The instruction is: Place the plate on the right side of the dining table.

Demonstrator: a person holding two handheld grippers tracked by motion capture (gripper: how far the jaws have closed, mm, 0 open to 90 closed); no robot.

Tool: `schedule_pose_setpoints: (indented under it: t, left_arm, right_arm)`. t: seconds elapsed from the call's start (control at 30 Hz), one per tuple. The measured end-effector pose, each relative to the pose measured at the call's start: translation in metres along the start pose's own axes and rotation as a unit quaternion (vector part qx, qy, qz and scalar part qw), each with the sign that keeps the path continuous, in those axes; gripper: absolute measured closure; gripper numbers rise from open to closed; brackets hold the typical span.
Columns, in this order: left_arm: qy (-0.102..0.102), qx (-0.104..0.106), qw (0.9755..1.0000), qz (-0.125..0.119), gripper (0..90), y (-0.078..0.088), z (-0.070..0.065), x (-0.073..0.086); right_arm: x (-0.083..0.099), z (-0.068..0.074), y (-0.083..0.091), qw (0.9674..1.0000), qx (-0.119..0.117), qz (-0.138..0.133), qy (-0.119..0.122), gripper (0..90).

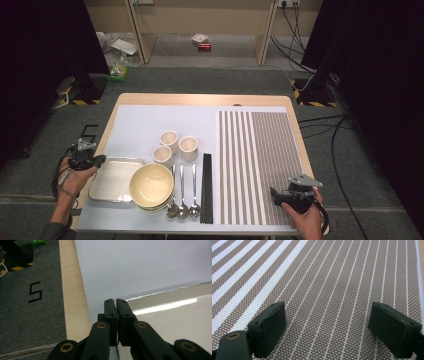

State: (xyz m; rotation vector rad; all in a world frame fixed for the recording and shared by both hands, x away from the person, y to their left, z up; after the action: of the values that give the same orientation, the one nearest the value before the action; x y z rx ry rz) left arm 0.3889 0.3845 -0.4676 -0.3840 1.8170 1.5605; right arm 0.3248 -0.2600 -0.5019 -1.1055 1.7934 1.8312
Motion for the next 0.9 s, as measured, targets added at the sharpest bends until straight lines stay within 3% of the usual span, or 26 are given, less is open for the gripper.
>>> schedule_pose_setpoints:
  t: [0.07,0.13,0.23,0.37,0.5,0.73,0.9]
  left_arm:
    - [-0.001,-0.003,1.0,-0.002,87.2,-0.0008,0.0001,-0.0001]
    - [0.011,0.005,0.9999,-0.006,85.8,-0.0017,0.0018,0.0007]
    - [0.001,0.01,0.9999,0.0,81.9,-0.0044,0.0016,0.0033]
    - [0.004,0.013,0.9999,-0.002,82.7,-0.0038,0.0026,0.0042]
    - [-0.014,0.006,0.9999,0.007,83.0,-0.0049,0.0006,0.0056]
    - [-0.014,0.005,0.9997,0.019,83.7,-0.005,-0.0006,0.0036]
    - [-0.022,-0.009,0.9997,0.01,87.1,0.0002,-0.0024,-0.0013]
  right_arm:
    - [0.0,0.0001,0.0,1.0,0.0,0.0,-0.001,14.8]
    - [0.0,0.0,0.0,1.0,0.0,0.0,0.0,14.8]
    - [0.0,-0.0002,-0.0001,1.0,0.0,0.0,0.001,14.8]
    - [0.0,0.0,0.0,1.0,0.0,0.0,0.0,14.8]
    - [0.0,0.0,0.0,1.0,0.0,0.0,0.0,14.8]
    - [0.0,0.0,0.0,1.0,0.0,0.0,0.0,14.8]
    - [0.0,0.0,0.0,1.0,0.0,0.0,-0.001,14.8]
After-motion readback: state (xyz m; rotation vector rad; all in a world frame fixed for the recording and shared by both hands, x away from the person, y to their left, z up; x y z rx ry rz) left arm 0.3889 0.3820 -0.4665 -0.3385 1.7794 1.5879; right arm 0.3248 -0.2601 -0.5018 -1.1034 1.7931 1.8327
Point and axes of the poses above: each handheld gripper's, and its own axes: y roughly backward along the jaws, x roughly out of its underside, z roughly to its left, the point moved 1 cm from there along -y, roughly forward along the jaws, and after that the axes turned 7 degrees about x, right-handed, at the moved point
